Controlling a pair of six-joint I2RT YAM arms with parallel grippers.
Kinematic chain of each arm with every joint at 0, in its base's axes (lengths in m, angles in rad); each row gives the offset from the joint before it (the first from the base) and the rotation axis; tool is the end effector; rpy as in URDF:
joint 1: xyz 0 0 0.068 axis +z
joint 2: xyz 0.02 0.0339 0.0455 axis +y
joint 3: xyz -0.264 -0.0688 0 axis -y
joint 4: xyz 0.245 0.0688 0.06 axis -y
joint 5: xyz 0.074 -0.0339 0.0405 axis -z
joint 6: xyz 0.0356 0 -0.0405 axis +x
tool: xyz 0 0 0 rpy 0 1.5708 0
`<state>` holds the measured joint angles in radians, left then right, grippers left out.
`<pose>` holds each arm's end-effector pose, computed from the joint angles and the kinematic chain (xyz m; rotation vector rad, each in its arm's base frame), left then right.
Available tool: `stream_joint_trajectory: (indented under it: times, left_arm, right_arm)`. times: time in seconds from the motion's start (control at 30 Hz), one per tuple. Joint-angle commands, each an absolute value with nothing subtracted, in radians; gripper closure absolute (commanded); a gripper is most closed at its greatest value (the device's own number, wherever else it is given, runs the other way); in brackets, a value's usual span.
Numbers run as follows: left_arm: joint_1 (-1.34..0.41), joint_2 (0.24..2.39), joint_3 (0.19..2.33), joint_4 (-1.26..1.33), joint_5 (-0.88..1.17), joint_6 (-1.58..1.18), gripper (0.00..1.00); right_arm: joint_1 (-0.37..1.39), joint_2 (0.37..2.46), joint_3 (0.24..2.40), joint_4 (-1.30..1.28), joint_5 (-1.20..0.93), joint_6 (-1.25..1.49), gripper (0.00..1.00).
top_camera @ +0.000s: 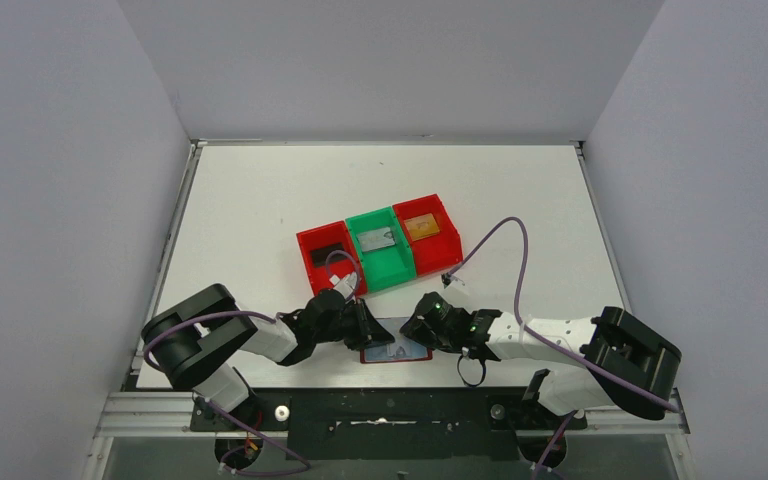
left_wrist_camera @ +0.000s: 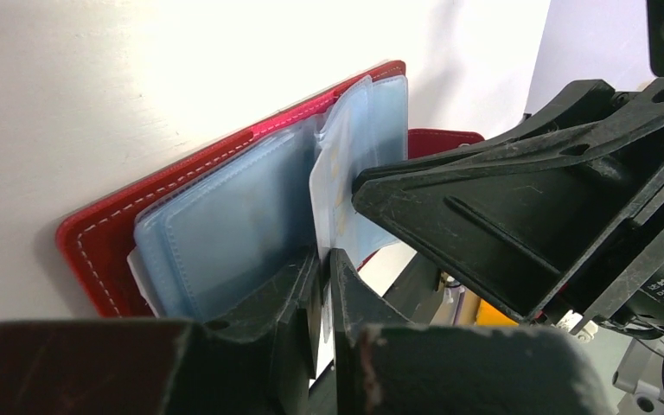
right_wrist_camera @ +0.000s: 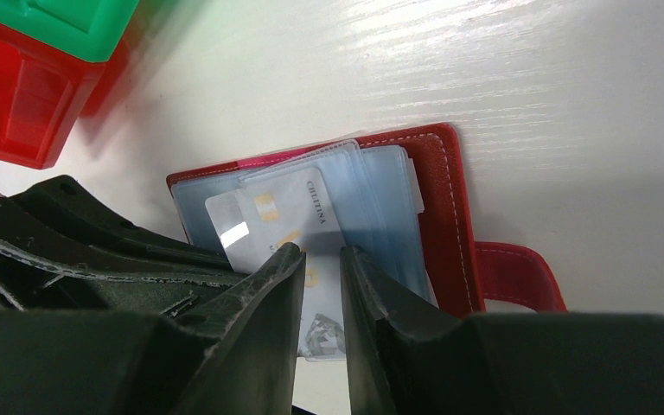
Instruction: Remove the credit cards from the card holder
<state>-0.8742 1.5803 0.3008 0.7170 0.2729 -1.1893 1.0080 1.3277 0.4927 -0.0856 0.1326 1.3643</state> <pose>0.1479 -0.1917 0.1023 -0.2053 2.5001 -1.3606 0.1275 0.1933 0.1414 0.5330 2.6222 0.7691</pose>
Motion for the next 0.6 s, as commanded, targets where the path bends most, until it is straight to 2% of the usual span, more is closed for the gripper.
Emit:
stream_joint_trajectory:
  times: [0.0,0.17,0.57]
  left_arm:
    - [-0.874,1.549,0.293,0.737,0.256,-1.176,0.94]
    - [-0.872,1.476,0.312,0.61,0.231,-1.132,0.98]
    - [-0.862,1.406,0.322,0.469,0.219,-1.082,0.99]
  right_arm:
    - [1.005,1.334,0.457,-0.139,0.134,1.376,0.75]
    - [1.004,1.333,0.471,-0.186,0.16,1.384,0.76]
    - [1.004,1.309,0.481,-0.242,0.198,1.393,0.77]
